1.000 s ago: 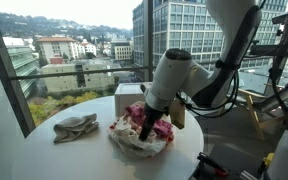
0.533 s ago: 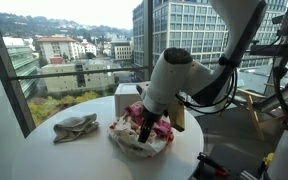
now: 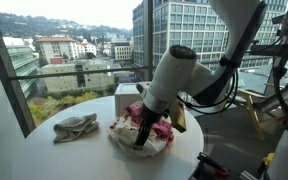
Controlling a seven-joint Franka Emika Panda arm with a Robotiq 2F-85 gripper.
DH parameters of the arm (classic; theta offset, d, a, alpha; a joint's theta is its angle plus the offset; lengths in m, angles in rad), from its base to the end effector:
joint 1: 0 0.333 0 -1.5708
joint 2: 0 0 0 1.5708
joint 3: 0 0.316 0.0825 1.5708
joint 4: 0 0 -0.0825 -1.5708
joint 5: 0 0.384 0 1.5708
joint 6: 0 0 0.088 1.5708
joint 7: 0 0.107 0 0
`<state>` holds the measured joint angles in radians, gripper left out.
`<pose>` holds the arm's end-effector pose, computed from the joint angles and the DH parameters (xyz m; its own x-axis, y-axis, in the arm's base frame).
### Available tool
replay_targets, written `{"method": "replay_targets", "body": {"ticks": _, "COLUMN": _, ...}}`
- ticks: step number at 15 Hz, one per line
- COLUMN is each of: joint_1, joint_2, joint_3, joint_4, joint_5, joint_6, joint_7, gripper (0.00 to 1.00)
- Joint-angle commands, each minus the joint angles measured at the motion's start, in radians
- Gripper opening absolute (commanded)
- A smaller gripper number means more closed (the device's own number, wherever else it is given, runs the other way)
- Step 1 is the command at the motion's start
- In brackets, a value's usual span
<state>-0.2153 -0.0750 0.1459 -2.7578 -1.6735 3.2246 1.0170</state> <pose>0.3435 0.0714 0.2518 0.7324 0.5630 0.3828 0.5221 -0.8253 0.2151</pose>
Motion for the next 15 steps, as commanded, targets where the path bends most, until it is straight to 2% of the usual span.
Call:
{"method": "replay_targets", "body": {"ticks": 1, "joint_1": -0.024, "joint_2": 0.053, "joint_3": -0.027, "joint_4": 0.002, "joint_5": 0.007, "joint_6": 0.111, "joint_7": -0.041, "gripper": 1.00}}
{"method": "replay_targets", "body": {"ticks": 4, "joint_1": -0.030, "joint_2": 0.137, "joint_3": -0.039, "joint_4": 0.025, "joint_5": -0.006, "joint_6": 0.141, "joint_7": -0.041, "gripper": 1.00}}
{"method": "replay_targets", "body": {"ticks": 6, "joint_1": -0.028, "joint_2": 0.148, "joint_3": -0.039, "joint_4": 0.040, "joint_5": -0.003, "joint_6": 0.138, "joint_7": -0.035, "gripper": 1.00}}
{"method": "replay_targets", "body": {"ticks": 7, "joint_1": 0.033, "joint_2": 0.136, "joint_3": -0.100, "joint_4": 0.010, "joint_5": 0.164, "joint_6": 0.137, "joint_7": -0.198, "gripper": 1.00}}
{"method": "replay_targets", "body": {"ticks": 8, "joint_1": -0.015, "joint_2": 0.141, "joint_3": -0.045, "joint_4": 0.051, "joint_5": 0.050, "joint_6": 0.133, "joint_7": -0.064, "gripper": 1.00}}
{"method": "replay_targets", "body": {"ticks": 9, "joint_1": 0.046, "joint_2": 0.103, "joint_3": -0.104, "joint_4": 0.013, "joint_5": 0.244, "joint_6": 0.138, "joint_7": -0.267, "gripper": 1.00}}
{"method": "replay_targets", "body": {"ticks": 10, "joint_1": 0.053, "joint_2": 0.075, "joint_3": -0.107, "joint_4": 0.016, "joint_5": 0.291, "joint_6": 0.143, "joint_7": -0.299, "gripper": 0.75}}
{"method": "replay_targets", "body": {"ticks": 11, "joint_1": 0.066, "joint_2": 0.066, "joint_3": -0.115, "joint_4": 0.014, "joint_5": 0.366, "joint_6": 0.139, "joint_7": -0.376, "gripper": 0.75}}
{"method": "replay_targets", "body": {"ticks": 12, "joint_1": 0.035, "joint_2": 0.077, "joint_3": -0.089, "joint_4": 0.050, "joint_5": 0.281, "joint_6": 0.132, "joint_7": -0.295, "gripper": 0.66}}
{"method": "replay_targets", "body": {"ticks": 15, "joint_1": 0.036, "joint_2": 0.117, "joint_3": -0.091, "joint_4": 0.063, "joint_5": 0.308, "joint_6": 0.128, "joint_7": -0.313, "gripper": 0.42}}
